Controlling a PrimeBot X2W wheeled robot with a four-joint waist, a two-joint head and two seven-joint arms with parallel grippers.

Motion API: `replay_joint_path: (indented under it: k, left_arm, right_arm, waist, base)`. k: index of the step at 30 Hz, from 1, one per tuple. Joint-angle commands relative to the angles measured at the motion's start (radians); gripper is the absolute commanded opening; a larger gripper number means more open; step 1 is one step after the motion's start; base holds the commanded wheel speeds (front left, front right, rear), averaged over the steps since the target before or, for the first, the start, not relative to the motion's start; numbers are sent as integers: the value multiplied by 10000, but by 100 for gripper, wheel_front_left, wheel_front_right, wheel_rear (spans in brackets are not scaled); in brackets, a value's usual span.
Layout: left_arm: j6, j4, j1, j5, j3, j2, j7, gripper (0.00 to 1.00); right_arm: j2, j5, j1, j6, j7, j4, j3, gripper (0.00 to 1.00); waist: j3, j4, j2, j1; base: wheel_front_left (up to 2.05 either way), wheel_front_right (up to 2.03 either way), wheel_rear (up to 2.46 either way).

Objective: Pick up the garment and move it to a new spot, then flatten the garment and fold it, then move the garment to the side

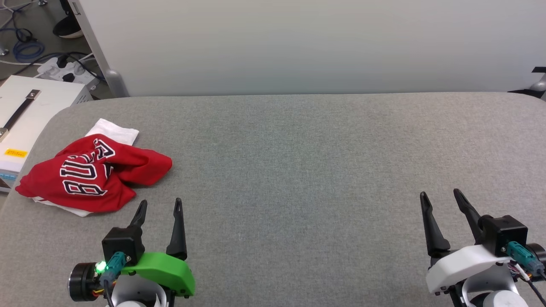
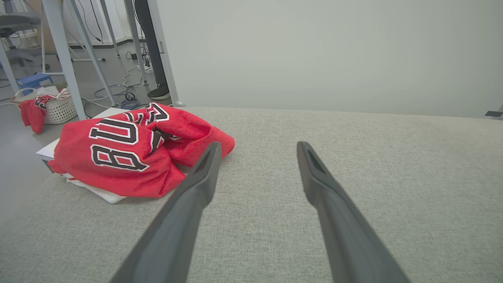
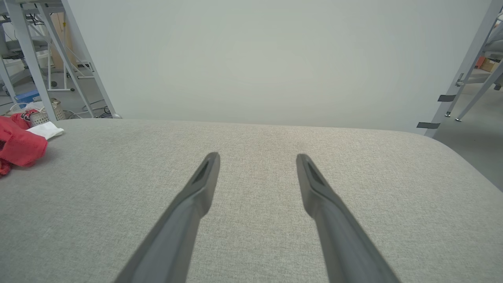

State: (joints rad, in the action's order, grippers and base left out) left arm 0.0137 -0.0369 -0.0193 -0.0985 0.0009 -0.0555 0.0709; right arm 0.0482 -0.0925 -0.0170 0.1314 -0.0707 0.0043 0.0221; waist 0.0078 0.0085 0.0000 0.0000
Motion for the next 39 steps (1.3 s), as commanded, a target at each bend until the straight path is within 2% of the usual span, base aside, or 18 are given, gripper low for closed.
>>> replay_joint_path:
  k: [1,39]
  left_arm:
    - [49,-63,93,-123,-15,16,93,100]
    - [202,-533,197,-951,-152,32,882,100]
  right_arm:
    - [10,-103,44,-2,-117,-19,24,100]
    - [14,-702,104,-5,-896,200,164,100]
  waist:
    - [-1,2,0,0]
    - [56,155,0,0]
  base:
    - [0,0,0]
    - [0,0,0]
